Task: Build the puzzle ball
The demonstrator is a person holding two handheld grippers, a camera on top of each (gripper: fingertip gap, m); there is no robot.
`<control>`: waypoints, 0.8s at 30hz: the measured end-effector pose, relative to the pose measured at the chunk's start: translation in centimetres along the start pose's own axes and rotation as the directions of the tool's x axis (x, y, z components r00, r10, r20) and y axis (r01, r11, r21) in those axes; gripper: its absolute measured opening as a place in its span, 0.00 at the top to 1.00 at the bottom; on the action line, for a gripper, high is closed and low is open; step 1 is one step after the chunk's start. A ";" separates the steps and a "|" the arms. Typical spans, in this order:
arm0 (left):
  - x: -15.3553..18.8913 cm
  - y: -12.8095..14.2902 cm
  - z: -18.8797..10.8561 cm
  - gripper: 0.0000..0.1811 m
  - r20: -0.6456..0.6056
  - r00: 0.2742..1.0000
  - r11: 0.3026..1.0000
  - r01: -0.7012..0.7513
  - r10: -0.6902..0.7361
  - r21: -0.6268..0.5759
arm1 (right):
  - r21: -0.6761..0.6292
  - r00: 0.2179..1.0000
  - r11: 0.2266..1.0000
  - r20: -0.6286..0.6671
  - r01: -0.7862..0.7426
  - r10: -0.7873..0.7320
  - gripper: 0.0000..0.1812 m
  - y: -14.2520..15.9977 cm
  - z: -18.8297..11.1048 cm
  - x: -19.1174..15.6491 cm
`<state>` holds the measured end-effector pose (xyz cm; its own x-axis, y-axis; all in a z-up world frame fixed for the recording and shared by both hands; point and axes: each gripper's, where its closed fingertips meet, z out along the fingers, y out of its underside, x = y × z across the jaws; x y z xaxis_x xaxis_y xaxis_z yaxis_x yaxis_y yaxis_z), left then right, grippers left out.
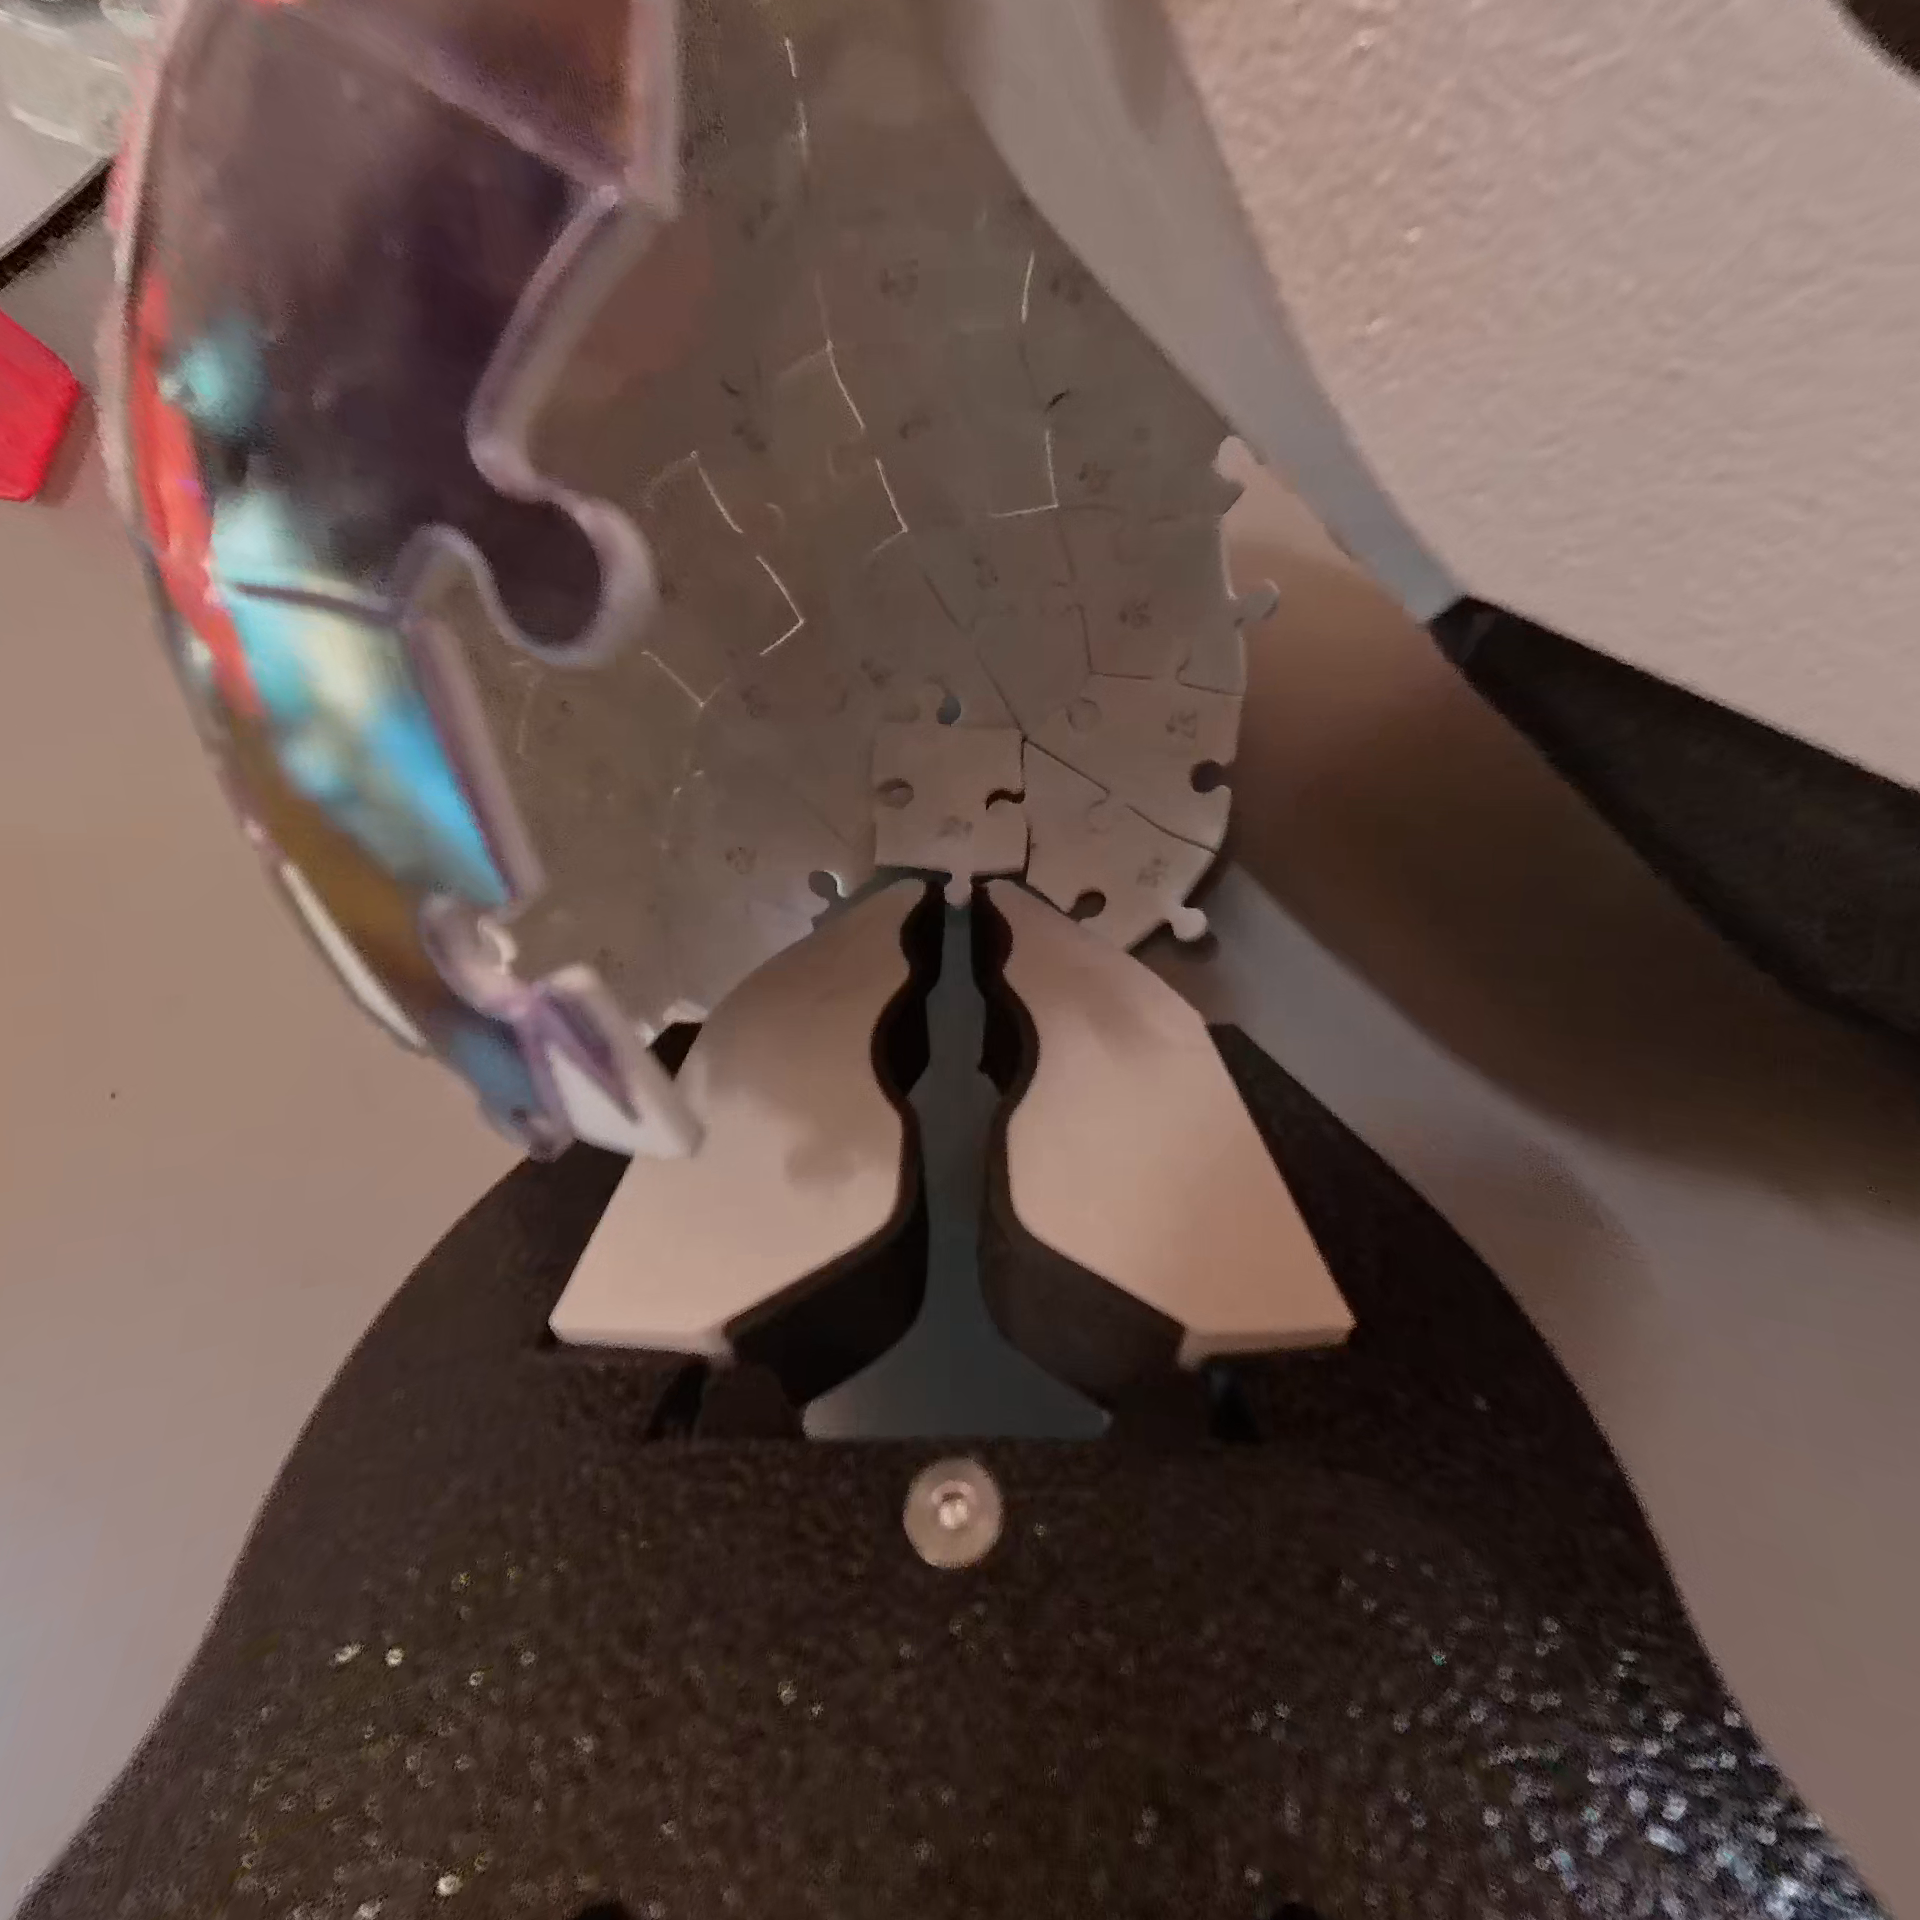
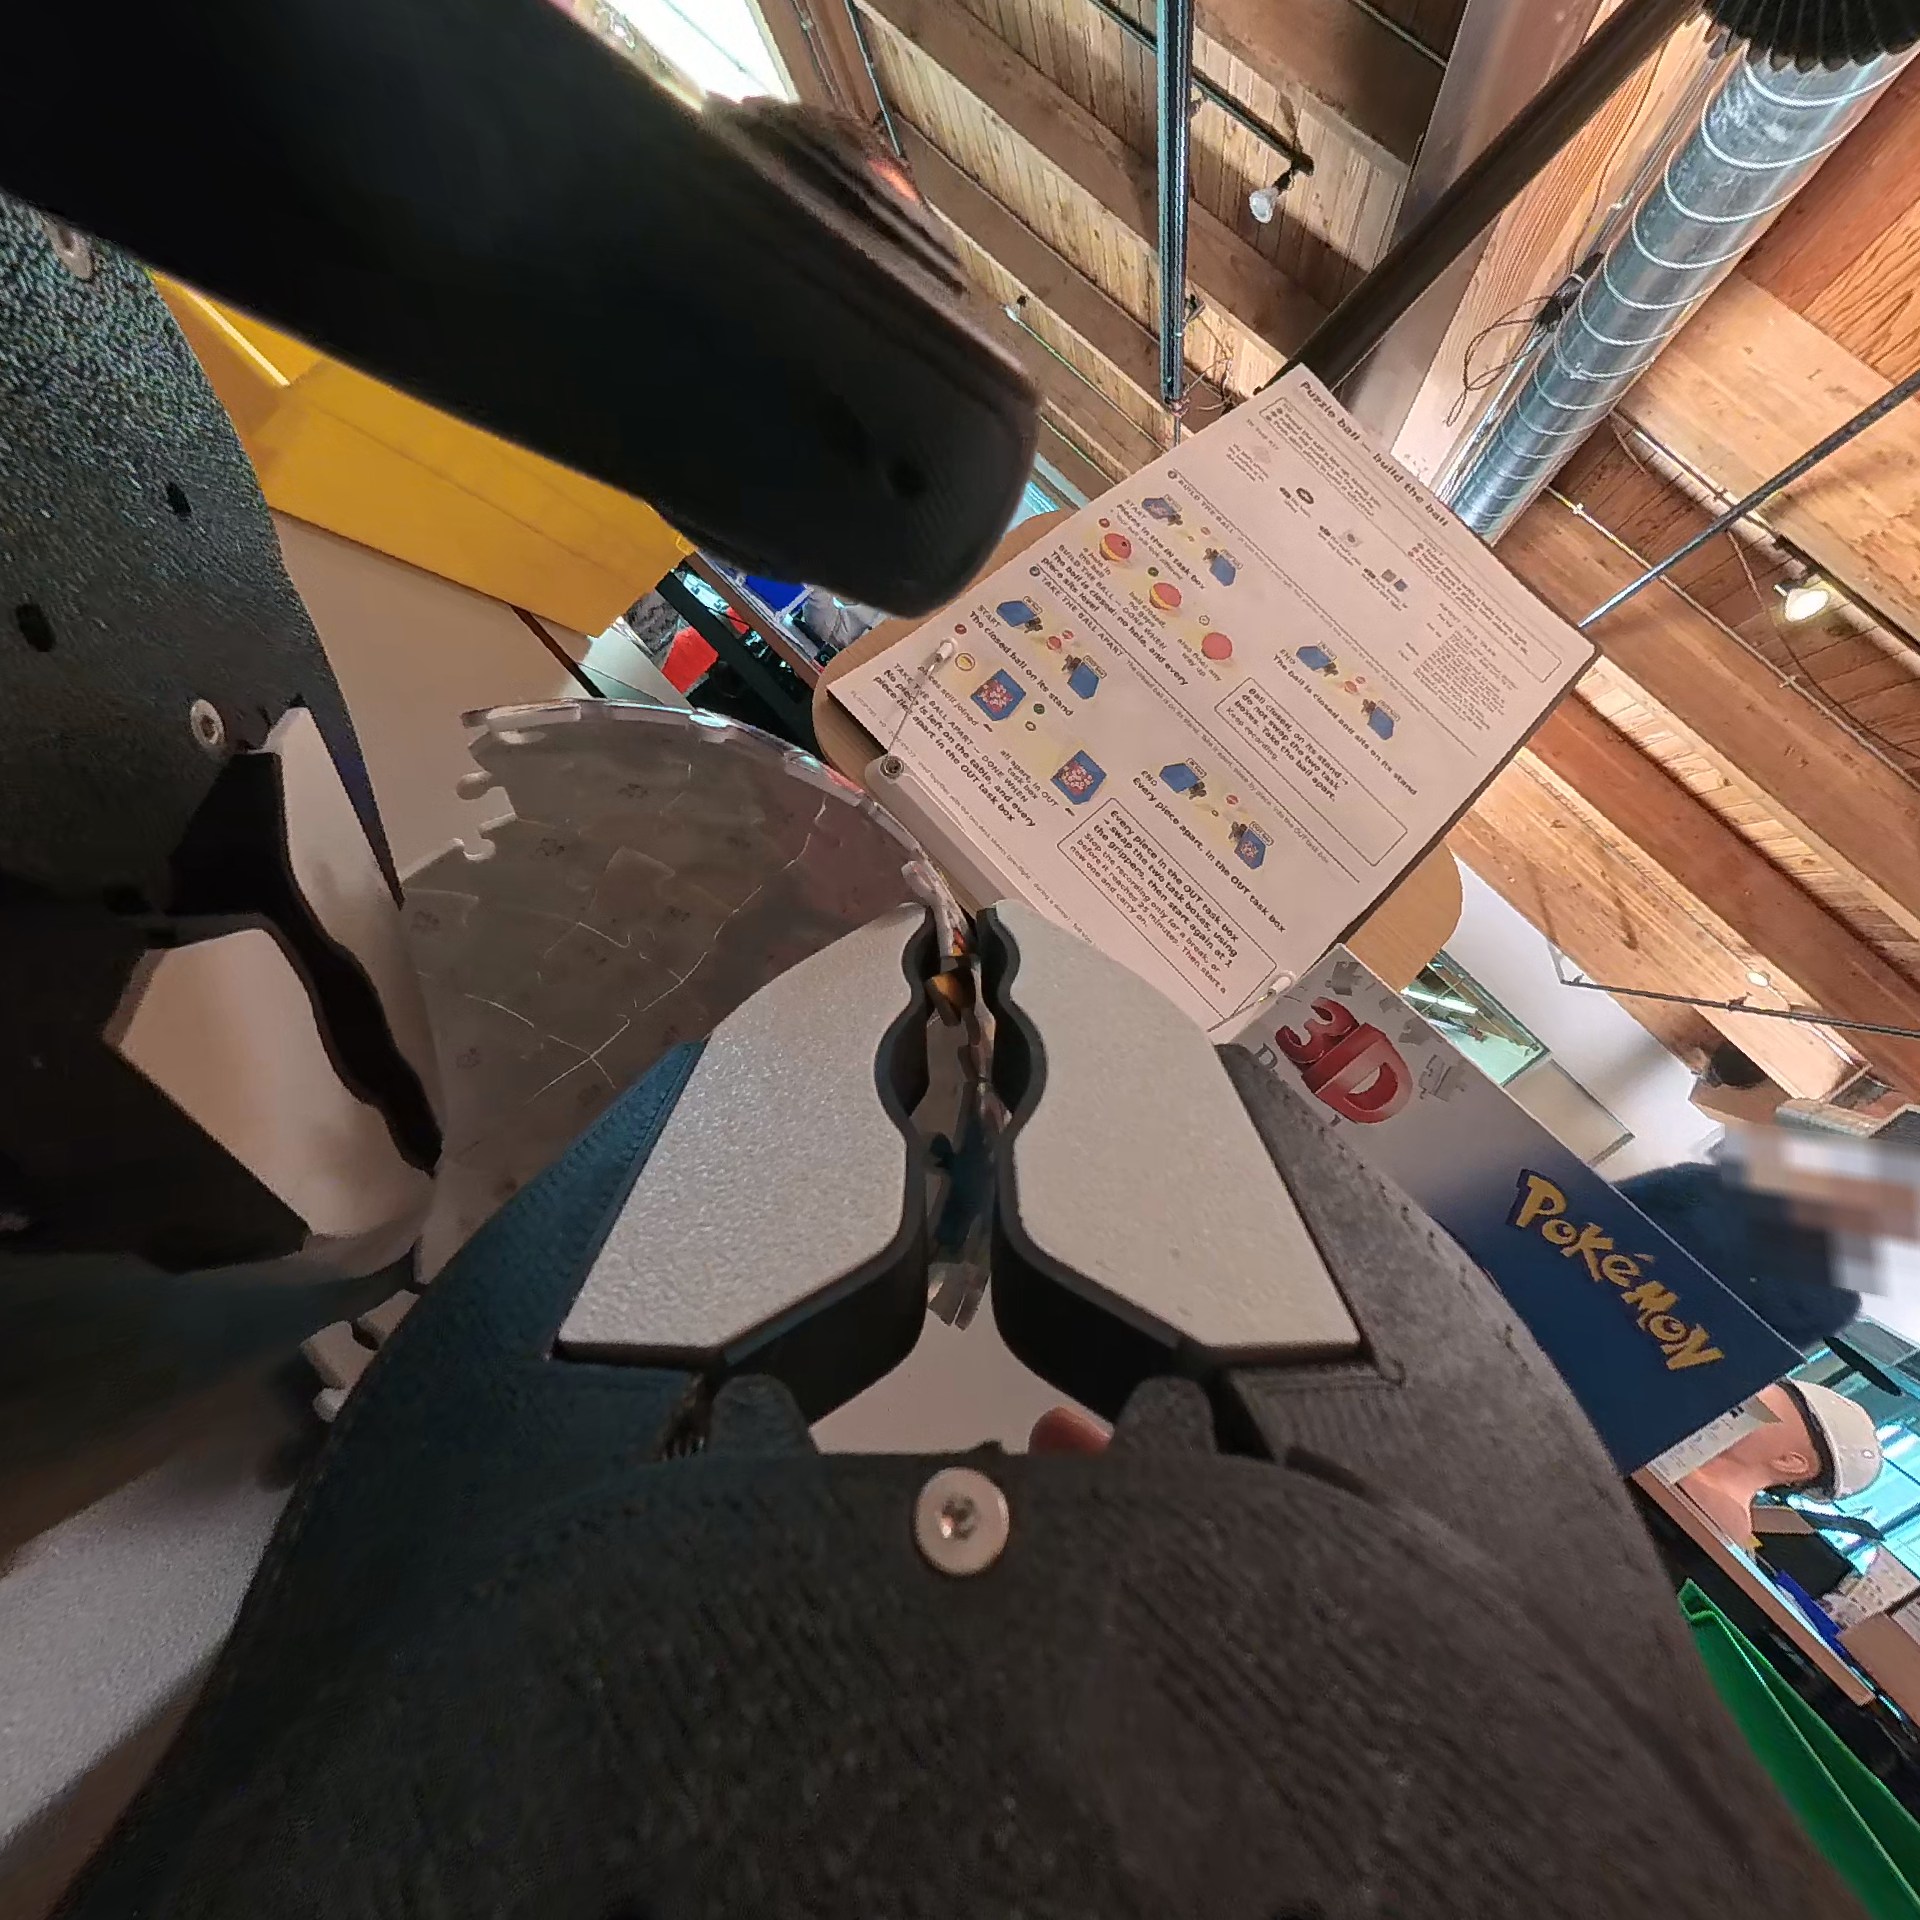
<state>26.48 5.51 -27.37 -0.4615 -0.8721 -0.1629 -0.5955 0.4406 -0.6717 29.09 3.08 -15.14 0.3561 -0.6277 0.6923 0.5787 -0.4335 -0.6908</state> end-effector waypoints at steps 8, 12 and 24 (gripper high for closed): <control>0.1 0.1 0.0 0.97 -0.015 1.000 1.000 0.006 -0.006 -0.004 | 0.000 1.000 1.000 0.000 0.000 0.000 0.96 0.0 0.0 0.0; 0.2 0.2 -0.1 0.97 -0.020 1.000 1.000 0.001 -0.001 -0.010 | -0.001 1.000 1.000 0.000 -0.001 0.001 0.96 0.0 0.0 0.0; 0.1 0.1 0.0 0.96 -0.014 1.000 1.000 -0.001 0.001 -0.001 | 0.000 1.000 1.000 0.000 0.001 -0.001 0.96 0.0 0.0 0.0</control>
<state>26.29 5.45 -27.46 -0.4710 -0.8686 -0.1536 -0.5959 0.4417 -0.6707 29.08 3.04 -15.14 0.3556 -0.6268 0.6932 0.5789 -0.4346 -0.6899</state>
